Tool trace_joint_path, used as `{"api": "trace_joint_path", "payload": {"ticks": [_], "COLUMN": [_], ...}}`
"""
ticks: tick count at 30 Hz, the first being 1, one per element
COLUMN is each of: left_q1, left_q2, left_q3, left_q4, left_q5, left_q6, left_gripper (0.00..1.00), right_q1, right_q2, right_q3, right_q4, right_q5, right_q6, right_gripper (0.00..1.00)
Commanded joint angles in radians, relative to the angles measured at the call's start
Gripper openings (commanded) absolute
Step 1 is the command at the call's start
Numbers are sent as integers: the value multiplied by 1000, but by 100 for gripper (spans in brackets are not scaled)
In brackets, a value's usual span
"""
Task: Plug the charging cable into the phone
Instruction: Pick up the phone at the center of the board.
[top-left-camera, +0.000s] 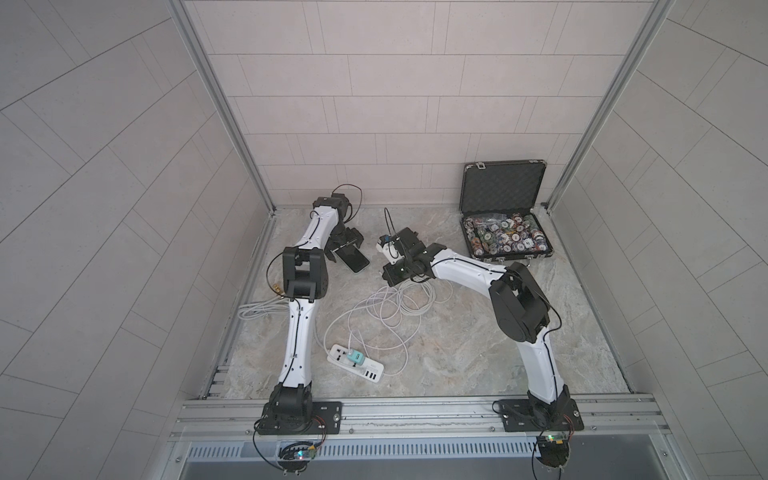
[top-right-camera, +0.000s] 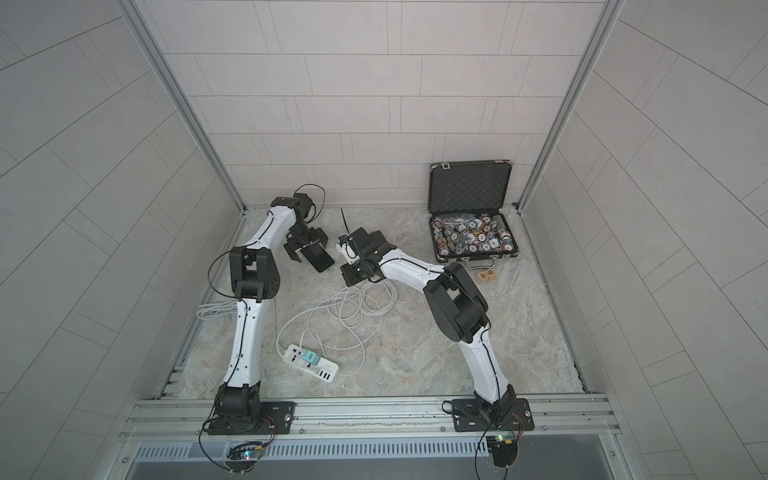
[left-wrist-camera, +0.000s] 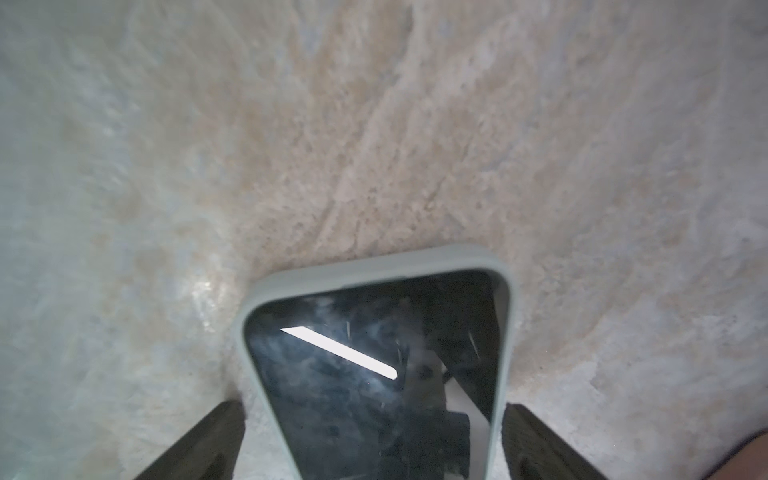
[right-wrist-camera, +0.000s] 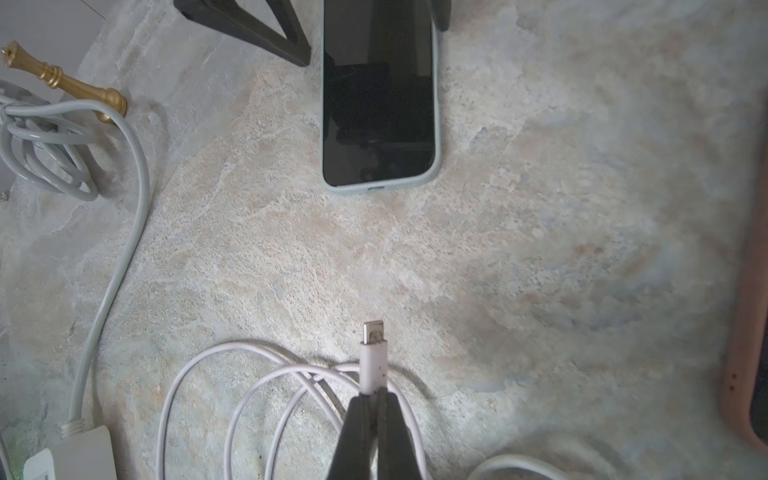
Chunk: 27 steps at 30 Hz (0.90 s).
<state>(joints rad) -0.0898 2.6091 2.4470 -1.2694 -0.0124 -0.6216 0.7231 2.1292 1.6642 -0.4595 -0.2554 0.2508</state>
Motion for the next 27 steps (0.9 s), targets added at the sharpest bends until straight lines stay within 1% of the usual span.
{"api": "trace_joint_path", "payload": {"ticks": [1, 2, 3, 4, 6, 7, 9, 12, 13, 14, 15, 16, 18, 20, 24, 27], "left_q1": [-27, -26, -25, -26, -36, -38, -37, -37, -36, -37, -33, -37, -37, -37, -27, -12], "left_q2": [21, 12, 0, -12, -30, -24, -3, 7, 14, 20, 24, 22, 4, -18, -28, -65], "left_q3": [13, 20, 24, 21, -1, -10, -25, -86, -97, -105, -111, -115, -139, -156, -125, -125], "left_q4": [1, 11, 14, 17, 19, 18, -7, -21, -27, -31, -32, -36, -32, -24, -28, -27], "left_q5": [63, 96, 99, 80, -21, -48, -89, -139, -148, -151, -143, -144, -113, -86, -54, 8], "left_q6": [-5, 1, 3, 0, -4, -4, -12, -9, -4, 0, 6, 6, 2, -3, -1, -6], "left_gripper": [100, 100, 100, 100, 100, 100, 98, 98, 97, 90, 84, 83, 74, 69, 67, 67], "right_q1": [-2, -2, -2, -2, -2, -2, -2, -2, -2, -2, -2, -2, -2, -2, -2, -2], "right_q2": [-56, -57, -60, -62, -66, -67, -68, -76, -77, -77, -77, -73, -67, -61, -53, -48], "right_q3": [-24, -29, -32, -36, -40, -39, -34, -34, -35, -35, -36, -37, -34, -31, -29, -26], "right_q4": [13, 14, 16, 16, 16, 16, 16, 15, 13, 11, 10, 10, 9, 11, 27, 36], "right_q5": [-5, -5, -5, -5, -4, -6, -16, -28, -28, -27, -25, -22, -17, -24, -35, -43], "right_q6": [11, 11, 11, 11, 11, 11, 14, 20, 22, 23, 23, 22, 24, 32, 45, 42], "right_gripper": [0, 0, 0, 0, 0, 0, 0, 0, 0, 0, 0, 0, 0, 0, 0, 0]}}
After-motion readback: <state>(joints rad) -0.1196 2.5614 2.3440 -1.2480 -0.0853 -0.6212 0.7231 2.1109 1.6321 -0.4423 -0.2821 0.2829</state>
